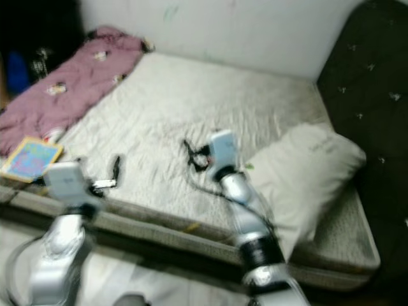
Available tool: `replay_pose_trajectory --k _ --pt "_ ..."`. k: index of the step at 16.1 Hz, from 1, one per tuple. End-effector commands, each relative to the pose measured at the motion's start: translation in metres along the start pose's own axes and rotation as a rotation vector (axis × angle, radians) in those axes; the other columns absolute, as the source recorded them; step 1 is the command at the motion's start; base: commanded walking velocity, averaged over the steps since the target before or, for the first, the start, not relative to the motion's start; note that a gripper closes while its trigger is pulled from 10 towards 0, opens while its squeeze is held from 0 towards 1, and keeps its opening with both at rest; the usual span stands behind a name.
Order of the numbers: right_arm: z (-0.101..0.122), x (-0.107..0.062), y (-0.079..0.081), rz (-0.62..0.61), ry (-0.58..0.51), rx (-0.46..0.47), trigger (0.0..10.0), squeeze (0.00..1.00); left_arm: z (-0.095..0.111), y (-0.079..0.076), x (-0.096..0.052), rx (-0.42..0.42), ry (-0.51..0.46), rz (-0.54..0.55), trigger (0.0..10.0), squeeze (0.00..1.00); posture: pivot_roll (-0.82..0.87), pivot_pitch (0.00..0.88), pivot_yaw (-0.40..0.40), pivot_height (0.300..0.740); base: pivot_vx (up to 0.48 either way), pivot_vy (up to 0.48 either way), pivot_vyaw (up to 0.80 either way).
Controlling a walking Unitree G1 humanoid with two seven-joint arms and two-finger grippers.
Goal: Clean up the room
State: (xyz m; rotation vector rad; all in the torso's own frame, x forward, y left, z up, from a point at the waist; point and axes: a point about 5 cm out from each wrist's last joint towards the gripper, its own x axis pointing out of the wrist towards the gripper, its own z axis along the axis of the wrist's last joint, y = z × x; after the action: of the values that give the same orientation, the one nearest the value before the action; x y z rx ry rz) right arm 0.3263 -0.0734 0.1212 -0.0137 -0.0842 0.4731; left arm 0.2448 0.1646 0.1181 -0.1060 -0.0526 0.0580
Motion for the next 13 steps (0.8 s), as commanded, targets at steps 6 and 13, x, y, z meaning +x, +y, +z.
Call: replay_pose_trajectory --k 6,13 --pt "0.0002 -0.0037 -0.0124 -0.033 0.001 -0.022 10.0 0.00 0.0003 -0.0120 0.0024 -0.018 0.003 -0.044 10.0 0.00 0.04 0.000 -0.083 0.740 0.192 0.000 0.00" --pt "-0.0007 -0.0030 -0.0126 -0.036 0.004 -0.017 10.0 0.00 -0.0007 -0.0118 0.0030 -0.010 0.009 -0.043 10.0 0.00 0.04 0.000 -0.083 0.740 0.121 0.000 -0.23"
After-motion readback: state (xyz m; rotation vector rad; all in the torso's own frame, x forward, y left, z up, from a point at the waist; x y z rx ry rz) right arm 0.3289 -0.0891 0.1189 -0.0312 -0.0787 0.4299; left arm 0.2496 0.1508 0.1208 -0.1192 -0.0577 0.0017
